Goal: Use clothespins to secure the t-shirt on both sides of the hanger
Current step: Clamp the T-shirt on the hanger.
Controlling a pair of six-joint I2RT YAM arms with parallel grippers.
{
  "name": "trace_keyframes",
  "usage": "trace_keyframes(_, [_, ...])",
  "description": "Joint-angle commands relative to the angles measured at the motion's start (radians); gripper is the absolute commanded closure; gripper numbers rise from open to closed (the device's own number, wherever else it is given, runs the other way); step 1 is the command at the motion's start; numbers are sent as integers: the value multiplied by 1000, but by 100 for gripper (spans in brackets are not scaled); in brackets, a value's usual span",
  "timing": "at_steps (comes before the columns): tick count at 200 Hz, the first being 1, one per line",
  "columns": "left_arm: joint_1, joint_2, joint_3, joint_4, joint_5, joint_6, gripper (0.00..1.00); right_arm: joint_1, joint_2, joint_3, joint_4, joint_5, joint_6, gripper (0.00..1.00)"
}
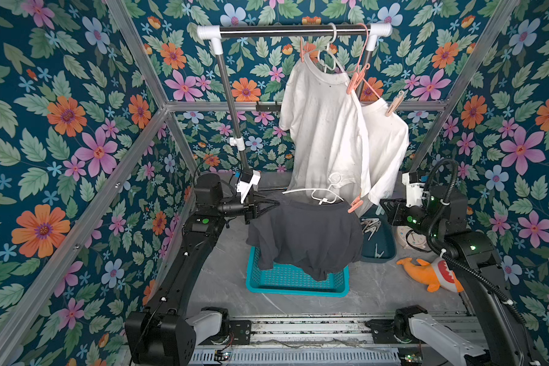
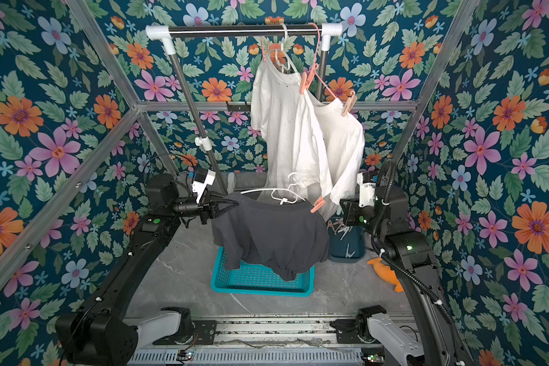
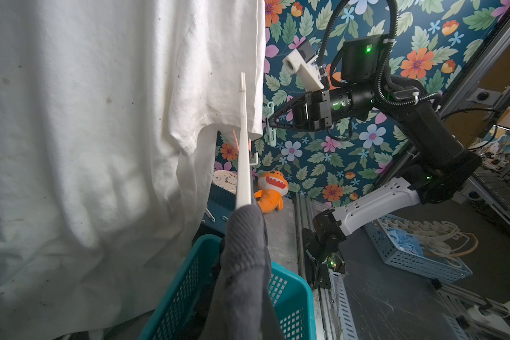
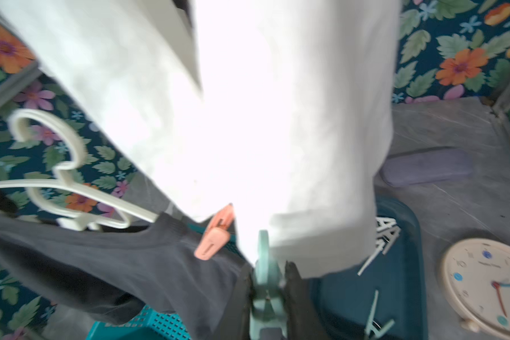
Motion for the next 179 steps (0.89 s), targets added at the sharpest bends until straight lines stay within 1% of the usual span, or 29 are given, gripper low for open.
trace_keyframes(1, [-5, 3, 19, -4, 40, 7, 100, 13, 7, 39, 34, -132, -22, 90])
trace_keyframes(8, [-5, 2, 20, -10, 40, 9, 100, 20, 6, 52, 30, -146, -21, 90])
trace_keyframes(36, [-12, 10, 26, -14, 61, 10, 100, 29, -6, 78, 66, -298, 1, 90])
trace_keyframes(51, [-17, 20, 32, -16, 68, 12, 100, 45, -7, 88, 101, -342, 13, 90])
trace_keyframes(93, [-41, 49, 60, -24, 74, 13, 100, 153, 60, 153, 203, -371, -11, 91])
trace_keyframes(110, [-52, 55, 70, -26, 69, 14, 100, 161, 111, 177, 279, -439, 5, 91])
trace_keyframes(133, [-58, 58, 83, -34, 63, 15, 100, 181, 183, 219, 363, -499, 18, 91])
trace_keyframes(179, [-79, 62, 91, -43, 46, 17, 100, 286, 321, 356, 362, -516, -51, 93])
